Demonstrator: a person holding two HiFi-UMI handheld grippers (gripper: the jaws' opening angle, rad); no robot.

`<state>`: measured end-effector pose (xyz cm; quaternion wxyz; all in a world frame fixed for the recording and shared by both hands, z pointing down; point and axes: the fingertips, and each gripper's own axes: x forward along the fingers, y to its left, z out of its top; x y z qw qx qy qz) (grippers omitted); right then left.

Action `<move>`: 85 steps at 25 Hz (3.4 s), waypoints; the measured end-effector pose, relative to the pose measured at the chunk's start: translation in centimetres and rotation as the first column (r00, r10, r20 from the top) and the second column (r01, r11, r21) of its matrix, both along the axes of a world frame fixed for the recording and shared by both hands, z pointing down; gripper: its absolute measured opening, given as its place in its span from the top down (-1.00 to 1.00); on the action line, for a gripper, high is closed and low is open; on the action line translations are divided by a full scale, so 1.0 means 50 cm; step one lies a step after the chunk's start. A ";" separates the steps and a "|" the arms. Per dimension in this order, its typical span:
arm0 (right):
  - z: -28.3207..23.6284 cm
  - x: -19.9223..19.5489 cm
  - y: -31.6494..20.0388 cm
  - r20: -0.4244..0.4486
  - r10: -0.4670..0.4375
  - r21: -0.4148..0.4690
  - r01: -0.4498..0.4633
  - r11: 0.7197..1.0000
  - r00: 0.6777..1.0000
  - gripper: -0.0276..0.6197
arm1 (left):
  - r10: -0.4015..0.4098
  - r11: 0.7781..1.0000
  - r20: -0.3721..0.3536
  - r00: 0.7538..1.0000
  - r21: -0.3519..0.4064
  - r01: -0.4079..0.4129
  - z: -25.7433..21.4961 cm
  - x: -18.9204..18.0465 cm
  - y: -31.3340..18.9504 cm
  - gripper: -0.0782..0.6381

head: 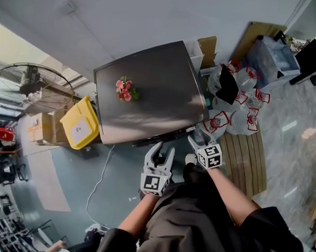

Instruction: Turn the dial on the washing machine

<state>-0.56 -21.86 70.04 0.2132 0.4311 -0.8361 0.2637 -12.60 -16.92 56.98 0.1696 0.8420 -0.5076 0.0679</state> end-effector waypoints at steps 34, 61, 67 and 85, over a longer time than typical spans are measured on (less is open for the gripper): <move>0.138 -0.004 -0.040 -0.005 0.089 -0.068 -0.089 0.994 0.996 0.20 | -0.059 0.998 0.021 0.998 -0.034 0.060 0.044 0.005 -0.021 0.36; 0.145 -0.004 -0.019 -0.049 0.054 -0.021 -0.056 0.998 0.997 0.15 | -0.068 0.997 0.038 0.997 -0.041 0.070 0.043 0.004 -0.014 0.36; 0.151 -0.011 -0.032 -0.100 0.062 -0.007 -0.063 0.998 0.993 0.15 | -0.071 0.997 0.030 0.997 -0.030 0.072 0.038 0.006 -0.023 0.36; 0.159 0.002 -0.034 0.243 0.143 -0.197 -0.096 0.976 0.959 0.15 | -0.068 0.997 0.025 0.997 -0.036 0.068 0.037 0.019 -0.012 0.36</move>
